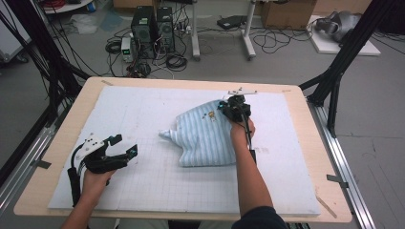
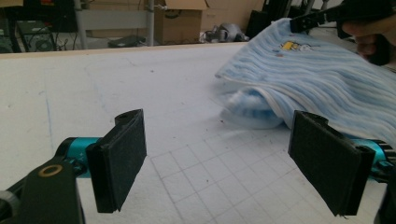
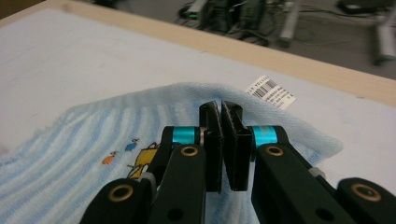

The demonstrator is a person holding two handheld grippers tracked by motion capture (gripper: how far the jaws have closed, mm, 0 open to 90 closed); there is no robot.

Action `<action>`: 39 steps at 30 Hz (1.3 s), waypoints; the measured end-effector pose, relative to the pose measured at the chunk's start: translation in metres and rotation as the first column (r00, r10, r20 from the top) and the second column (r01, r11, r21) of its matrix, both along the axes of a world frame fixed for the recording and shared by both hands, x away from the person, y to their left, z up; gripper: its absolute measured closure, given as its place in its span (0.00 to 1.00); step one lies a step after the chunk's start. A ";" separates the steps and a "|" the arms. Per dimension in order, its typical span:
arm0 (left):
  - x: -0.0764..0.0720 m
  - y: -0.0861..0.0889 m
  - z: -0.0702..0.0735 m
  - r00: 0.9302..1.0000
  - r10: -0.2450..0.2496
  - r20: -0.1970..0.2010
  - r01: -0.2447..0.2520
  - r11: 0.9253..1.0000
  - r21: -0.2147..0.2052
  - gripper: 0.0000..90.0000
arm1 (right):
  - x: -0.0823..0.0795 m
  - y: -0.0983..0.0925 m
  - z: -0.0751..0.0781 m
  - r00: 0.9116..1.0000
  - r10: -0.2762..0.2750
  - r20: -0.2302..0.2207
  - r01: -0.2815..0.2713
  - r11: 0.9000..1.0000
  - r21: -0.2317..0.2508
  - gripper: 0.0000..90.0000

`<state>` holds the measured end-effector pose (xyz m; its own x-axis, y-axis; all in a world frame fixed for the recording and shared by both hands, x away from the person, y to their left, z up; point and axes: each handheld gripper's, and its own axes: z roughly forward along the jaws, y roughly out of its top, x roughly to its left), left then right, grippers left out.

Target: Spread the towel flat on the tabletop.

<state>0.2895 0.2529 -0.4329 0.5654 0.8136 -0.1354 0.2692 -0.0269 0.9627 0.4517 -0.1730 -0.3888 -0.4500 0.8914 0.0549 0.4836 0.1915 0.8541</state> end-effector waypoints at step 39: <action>0.003 -0.002 0.002 0.999 -0.029 0.027 0.029 0.999 -0.015 0.22 | -0.054 0.029 -0.040 0.890 0.384 -0.245 -0.416 0.904 -0.094 0.63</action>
